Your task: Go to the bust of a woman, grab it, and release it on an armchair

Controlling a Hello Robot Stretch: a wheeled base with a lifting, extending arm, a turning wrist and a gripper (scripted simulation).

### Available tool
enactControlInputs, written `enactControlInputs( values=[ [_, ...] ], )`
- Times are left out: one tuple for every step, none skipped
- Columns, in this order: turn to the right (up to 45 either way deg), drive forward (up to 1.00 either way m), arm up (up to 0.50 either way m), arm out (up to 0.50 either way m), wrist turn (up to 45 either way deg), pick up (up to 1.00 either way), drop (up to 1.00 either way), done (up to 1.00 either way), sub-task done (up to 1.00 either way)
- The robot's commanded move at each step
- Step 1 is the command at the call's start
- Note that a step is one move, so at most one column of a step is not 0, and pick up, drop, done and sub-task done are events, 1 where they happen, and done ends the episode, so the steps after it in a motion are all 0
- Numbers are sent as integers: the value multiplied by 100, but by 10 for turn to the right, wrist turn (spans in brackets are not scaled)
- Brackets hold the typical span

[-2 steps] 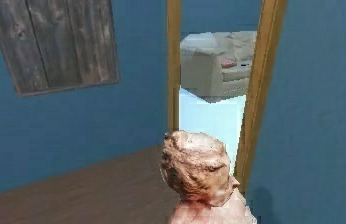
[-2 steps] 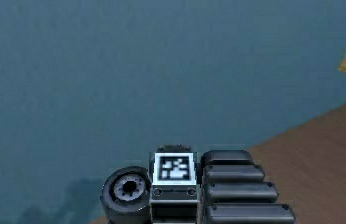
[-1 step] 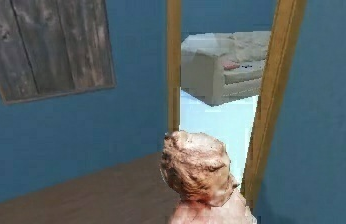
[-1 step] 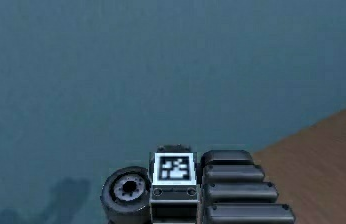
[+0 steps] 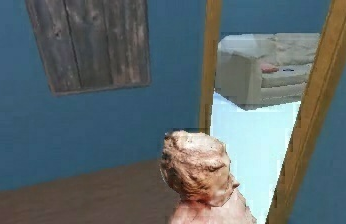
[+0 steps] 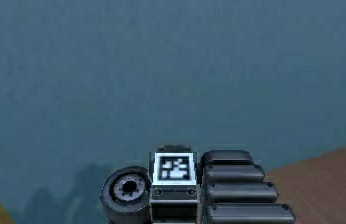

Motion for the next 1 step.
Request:
enactControlInputs(
  values=[
    [0,95,0,0,0,0,0,0,0]
  ],
)
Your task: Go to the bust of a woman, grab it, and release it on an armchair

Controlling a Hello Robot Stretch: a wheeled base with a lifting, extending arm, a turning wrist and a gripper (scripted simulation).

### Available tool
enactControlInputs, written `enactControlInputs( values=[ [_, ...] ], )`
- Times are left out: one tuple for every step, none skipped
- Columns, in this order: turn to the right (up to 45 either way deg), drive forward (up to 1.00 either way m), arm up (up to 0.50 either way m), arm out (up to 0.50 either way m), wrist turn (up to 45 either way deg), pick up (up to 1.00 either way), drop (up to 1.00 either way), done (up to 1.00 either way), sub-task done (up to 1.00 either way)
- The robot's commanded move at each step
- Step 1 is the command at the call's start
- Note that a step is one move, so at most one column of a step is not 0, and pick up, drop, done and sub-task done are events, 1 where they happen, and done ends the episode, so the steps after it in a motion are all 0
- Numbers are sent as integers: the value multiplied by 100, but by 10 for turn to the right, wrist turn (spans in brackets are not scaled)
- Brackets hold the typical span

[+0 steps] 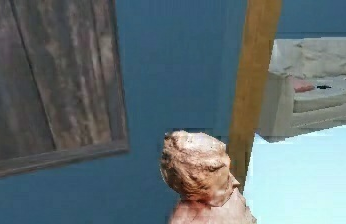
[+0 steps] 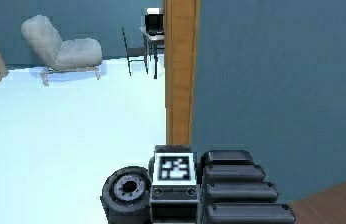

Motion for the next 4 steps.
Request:
enactControlInputs(
  values=[
    [150,0,0,0,0,0,0,0,0],
    [0,35,0,0,0,0,0,0,0],
    [450,0,0,0,0,0,0,0,0],
    [60,0,0,0,0,0,0,0,0]
  ],
)
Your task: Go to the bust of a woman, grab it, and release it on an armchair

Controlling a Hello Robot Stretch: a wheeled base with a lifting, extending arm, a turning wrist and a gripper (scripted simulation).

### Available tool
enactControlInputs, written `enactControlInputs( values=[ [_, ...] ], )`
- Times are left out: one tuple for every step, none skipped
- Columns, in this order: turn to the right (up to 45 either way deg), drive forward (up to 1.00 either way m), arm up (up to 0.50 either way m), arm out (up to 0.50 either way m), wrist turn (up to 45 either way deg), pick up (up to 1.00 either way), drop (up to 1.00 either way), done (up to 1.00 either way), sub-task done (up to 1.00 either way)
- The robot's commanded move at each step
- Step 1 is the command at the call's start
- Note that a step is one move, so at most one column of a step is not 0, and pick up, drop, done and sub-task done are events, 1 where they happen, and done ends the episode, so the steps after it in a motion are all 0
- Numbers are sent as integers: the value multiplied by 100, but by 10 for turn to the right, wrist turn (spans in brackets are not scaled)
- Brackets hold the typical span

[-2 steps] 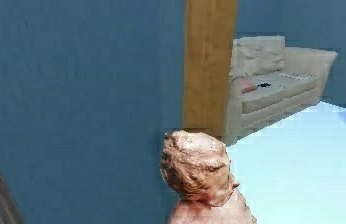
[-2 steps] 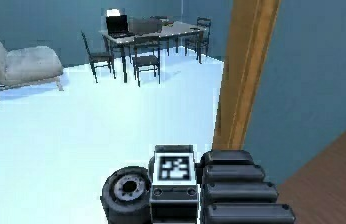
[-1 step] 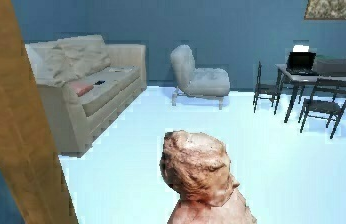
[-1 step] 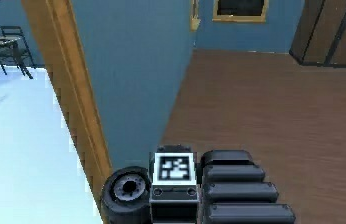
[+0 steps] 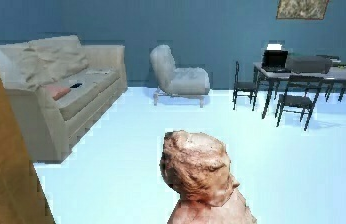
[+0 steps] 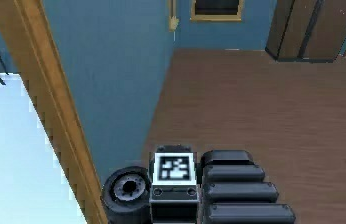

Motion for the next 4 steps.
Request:
enactControlInputs(
  values=[
    [0,60,0,0,0,0,0,0,0],
    [-450,0,0,0,0,0,0,0,0],
    [-150,0,0,0,0,0,0,0,0],
    [0,95,0,0,0,0,0,0,0]
  ],
)
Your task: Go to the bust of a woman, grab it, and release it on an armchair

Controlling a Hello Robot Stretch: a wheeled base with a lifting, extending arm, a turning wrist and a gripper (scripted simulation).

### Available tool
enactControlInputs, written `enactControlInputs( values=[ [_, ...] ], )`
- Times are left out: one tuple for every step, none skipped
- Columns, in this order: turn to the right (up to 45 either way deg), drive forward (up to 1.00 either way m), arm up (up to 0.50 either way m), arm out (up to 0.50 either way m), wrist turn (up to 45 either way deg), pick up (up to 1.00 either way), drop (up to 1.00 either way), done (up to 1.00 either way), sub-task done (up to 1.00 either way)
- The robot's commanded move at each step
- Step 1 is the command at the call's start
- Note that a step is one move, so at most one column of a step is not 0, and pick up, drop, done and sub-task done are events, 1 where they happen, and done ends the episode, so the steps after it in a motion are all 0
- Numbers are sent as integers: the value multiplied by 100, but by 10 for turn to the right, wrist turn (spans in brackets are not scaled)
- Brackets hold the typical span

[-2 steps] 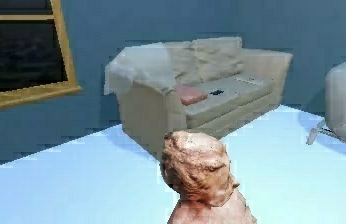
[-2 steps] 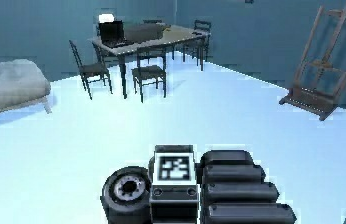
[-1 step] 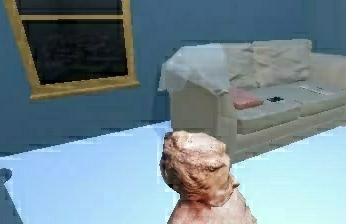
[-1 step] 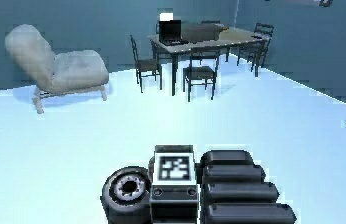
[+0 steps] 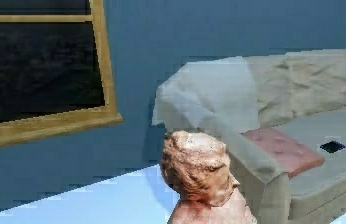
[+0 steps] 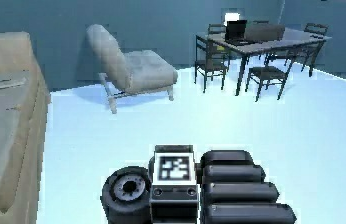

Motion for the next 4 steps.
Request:
enactControlInputs(
  values=[
    [-450,0,0,0,0,0,0,0,0],
    [-150,0,0,0,0,0,0,0,0],
    [0,20,0,0,0,0,0,0,0],
    [-420,0,0,0,0,0,0,0,0]
  ],
)
